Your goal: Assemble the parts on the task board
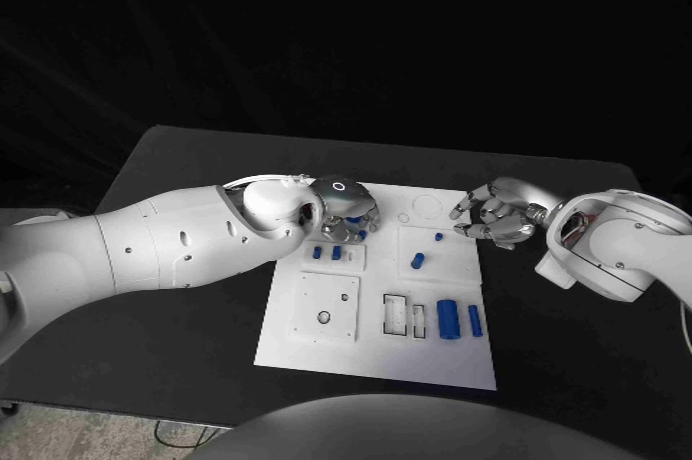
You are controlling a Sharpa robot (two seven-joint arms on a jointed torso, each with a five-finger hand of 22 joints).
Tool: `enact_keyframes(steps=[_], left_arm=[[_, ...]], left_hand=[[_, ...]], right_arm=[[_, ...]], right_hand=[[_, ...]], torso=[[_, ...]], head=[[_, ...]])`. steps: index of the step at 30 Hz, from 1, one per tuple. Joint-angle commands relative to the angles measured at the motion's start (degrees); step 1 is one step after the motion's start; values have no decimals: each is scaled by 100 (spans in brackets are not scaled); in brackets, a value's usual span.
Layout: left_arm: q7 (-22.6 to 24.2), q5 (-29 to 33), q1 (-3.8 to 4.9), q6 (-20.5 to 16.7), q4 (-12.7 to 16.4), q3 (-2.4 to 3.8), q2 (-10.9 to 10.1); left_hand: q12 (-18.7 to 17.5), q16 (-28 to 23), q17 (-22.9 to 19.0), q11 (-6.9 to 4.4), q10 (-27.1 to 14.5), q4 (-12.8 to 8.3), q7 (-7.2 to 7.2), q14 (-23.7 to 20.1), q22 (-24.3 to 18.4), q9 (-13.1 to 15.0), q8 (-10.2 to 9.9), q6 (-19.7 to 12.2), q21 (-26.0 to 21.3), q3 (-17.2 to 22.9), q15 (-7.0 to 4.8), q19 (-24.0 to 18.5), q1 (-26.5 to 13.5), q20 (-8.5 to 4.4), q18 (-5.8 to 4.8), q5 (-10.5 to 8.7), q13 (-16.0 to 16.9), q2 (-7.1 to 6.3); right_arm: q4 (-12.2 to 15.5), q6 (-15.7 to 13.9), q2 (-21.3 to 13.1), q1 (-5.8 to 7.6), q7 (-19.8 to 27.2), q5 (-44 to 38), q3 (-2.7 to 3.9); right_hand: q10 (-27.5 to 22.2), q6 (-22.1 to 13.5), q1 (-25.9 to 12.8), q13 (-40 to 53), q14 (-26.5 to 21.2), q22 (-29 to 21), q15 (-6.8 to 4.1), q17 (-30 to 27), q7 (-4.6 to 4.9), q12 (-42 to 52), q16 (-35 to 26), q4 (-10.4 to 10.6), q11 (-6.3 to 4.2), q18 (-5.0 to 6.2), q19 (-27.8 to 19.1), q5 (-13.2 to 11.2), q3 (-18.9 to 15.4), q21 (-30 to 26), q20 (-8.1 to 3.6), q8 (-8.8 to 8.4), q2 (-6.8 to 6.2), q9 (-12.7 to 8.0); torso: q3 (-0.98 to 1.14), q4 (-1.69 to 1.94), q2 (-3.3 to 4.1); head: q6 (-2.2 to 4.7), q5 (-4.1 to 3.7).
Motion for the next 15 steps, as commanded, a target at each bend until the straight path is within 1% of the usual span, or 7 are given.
enact_keyframes(steps=[1, 4, 8, 12, 15], left_arm=[[118, 53, -33, 1, -50, 2, 51], [138, 60, -50, -39, -71, 2, 69], [145, 65, -60, -93, -88, 2, 65], [125, 66, -64, -86, -95, 2, 43], [101, 67, -65, -58, -89, 2, 22]], left_hand=[[-9, -31, -45, 1, 106, -11, 25, -31, 1068, -13, 50, 120, -9, 60, -30, 16, 65, -4, -24, 33, -26, 15], [-6, -32, -77, -4, 334, -47, 54, -24, 1080, -22, 110, 287, 26, 114, -32, 42, 105, -8, -32, 39, -68, 48], [-83, -54, -150, -8, 556, -106, 72, -30, 1092, -45, 146, 433, 65, 176, -35, 70, 165, -13, -42, 51, -159, 65], [-327, -112, -293, -3, 847, -153, 93, -45, 1100, -132, 102, 516, 88, 230, -25, 87, 174, -19, -48, 44, -354, 36], [-461, -141, -366, 3, 1006, -162, 108, -49, 1099, -183, 71, 554, 84, 247, -24, 86, 157, -20, -48, 25, -454, 21]], right_arm=[[-3, 98, 3, -3, -23, 8, 1], [-2, 109, 1, -3, -27, 15, 1], [-1, 124, -6, -4, -34, 29, 1], [0, 134, -10, -4, -41, 40, 1], [-2, 136, -9, -4, -45, 43, 1]], right_hand=[[-32, 4, 13, 645, 46, 203, 27, 254, 30, -33, -18, -6, 1, 101, -37, 25, 35, -16, 3, 21, -41, -5], [-37, 9, 16, 640, 40, 201, 28, 246, 31, -38, -28, -9, 3, 103, -44, 26, 45, -30, 4, 24, -37, -5], [-42, 12, 19, 635, 37, 199, 29, 239, 31, -43, -34, -12, 4, 104, -49, 27, 53, -43, 5, 27, -34, -6], [-45, 14, 21, 632, 35, 198, 30, 236, 32, -46, -38, -14, 4, 105, -52, 27, 57, -51, 5, 28, -33, -6], [-55, 15, 26, 623, 27, 194, 30, 222, 32, -55, -54, -19, 5, 108, -59, 27, 66, -70, 6, 29, -31, -7]], torso=[[0, -5, 1], [-3, -5, 5], [0, -1, 6], [-1, 4, 7], [2, 7, 3]], head=[[1, 1], [1, -17], [1, -25], [1, -33], [1, -28]])
